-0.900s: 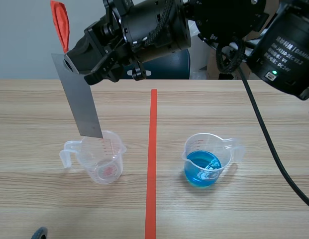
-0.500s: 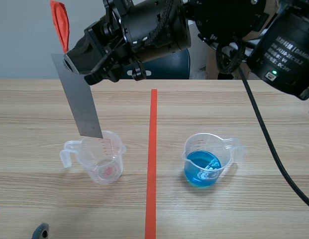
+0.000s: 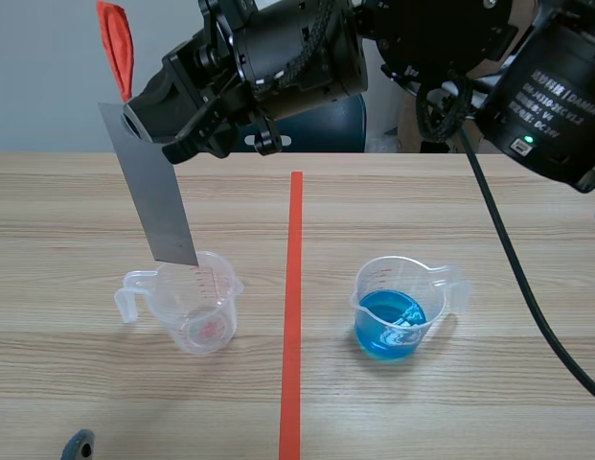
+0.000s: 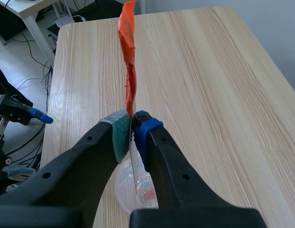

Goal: Do the redox reaction experiment. put the plate into the left beaker

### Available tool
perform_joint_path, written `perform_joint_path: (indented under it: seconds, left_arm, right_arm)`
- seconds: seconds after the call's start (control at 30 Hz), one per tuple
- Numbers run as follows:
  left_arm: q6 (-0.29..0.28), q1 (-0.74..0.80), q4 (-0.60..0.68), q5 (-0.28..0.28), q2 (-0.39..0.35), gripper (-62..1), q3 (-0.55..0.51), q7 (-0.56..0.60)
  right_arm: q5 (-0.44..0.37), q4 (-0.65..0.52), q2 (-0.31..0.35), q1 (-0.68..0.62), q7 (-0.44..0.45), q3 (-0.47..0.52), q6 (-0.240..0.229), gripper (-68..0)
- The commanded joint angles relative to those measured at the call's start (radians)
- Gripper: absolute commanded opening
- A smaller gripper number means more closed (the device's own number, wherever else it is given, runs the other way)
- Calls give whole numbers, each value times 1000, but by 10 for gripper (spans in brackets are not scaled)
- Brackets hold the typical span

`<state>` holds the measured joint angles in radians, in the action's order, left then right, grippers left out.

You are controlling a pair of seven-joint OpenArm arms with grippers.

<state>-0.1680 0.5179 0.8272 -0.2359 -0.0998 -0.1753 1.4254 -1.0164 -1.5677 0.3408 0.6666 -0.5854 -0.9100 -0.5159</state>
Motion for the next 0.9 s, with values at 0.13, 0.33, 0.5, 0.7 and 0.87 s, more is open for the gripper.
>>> perform_joint_path:
  seconds: [0.13,0.33,0.5,0.7,0.87]
  left_arm:
    - [-3,2,22,6,-1,-101,1,15]
    - [-3,2,22,6,-1,-101,1,15]
    - [-3,2,22,6,-1,-101,1,15]
    - [-3,2,22,6,-1,-101,1,15]
    - [-3,2,22,6,-1,-101,1,15]
  right_arm:
    - [0,-5,0,21,14,14,0,-671]
    - [0,-5,0,20,14,14,0,-671]
    - [11,-5,0,20,14,14,0,-671]
    - [23,-5,0,20,14,14,0,-671]
    - [23,-5,0,17,15,14,0,-671]
